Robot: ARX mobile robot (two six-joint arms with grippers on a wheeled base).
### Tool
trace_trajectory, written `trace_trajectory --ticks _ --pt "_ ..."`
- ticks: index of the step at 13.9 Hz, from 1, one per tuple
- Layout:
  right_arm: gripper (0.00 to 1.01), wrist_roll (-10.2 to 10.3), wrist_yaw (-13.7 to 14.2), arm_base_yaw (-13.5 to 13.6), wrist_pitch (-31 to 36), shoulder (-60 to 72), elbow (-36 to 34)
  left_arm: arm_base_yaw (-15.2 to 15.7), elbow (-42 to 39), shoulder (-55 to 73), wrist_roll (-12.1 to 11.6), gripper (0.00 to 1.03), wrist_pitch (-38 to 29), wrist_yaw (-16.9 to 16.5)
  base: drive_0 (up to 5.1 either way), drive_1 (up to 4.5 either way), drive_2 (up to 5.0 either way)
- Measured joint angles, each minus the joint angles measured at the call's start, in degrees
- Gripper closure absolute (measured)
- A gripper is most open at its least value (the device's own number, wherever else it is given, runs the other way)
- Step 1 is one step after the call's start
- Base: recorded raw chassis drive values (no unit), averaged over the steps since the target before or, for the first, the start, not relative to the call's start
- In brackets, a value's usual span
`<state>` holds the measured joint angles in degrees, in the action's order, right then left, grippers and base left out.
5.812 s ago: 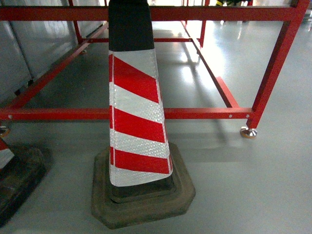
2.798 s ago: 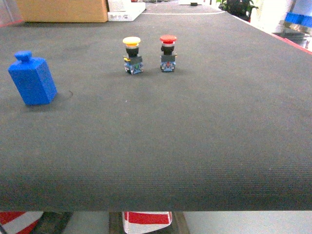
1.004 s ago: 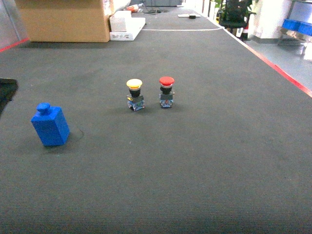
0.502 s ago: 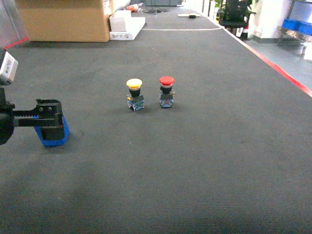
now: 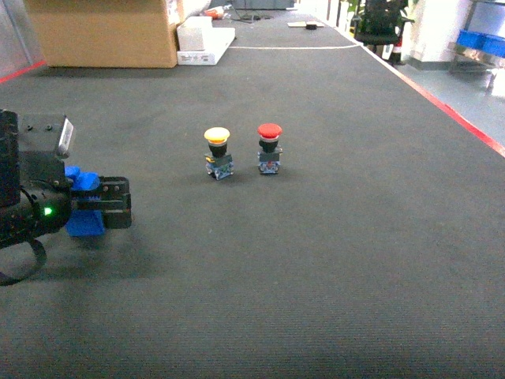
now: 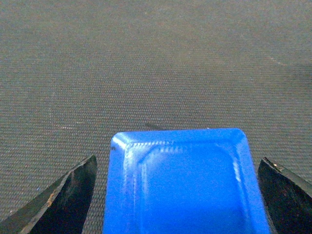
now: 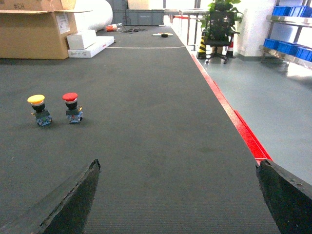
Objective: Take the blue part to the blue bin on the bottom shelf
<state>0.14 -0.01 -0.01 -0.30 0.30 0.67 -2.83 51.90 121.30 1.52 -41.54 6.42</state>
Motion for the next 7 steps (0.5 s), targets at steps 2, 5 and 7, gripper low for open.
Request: trace_trajectory --ticks 2,5,7 --pt "0.03 0.0 0.0 0.0 0.0 0.0 0.0 0.8 3.7 2.9 0.0 0.19 1.3 -0.6 0.0 0.00 0.0" --pt "0.03 0.0 0.0 0.0 0.0 0.0 0.0 1.8 6.1 4.1 -0.9 0.52 0.2 -2.2 0.0 0.00 0.0" --pt "0.03 0.0 0.0 0.0 0.0 0.0 0.0 2.3 5.2 3.6 -1.8 0.59 -0.7 -3.0 0.0 0.00 0.0"
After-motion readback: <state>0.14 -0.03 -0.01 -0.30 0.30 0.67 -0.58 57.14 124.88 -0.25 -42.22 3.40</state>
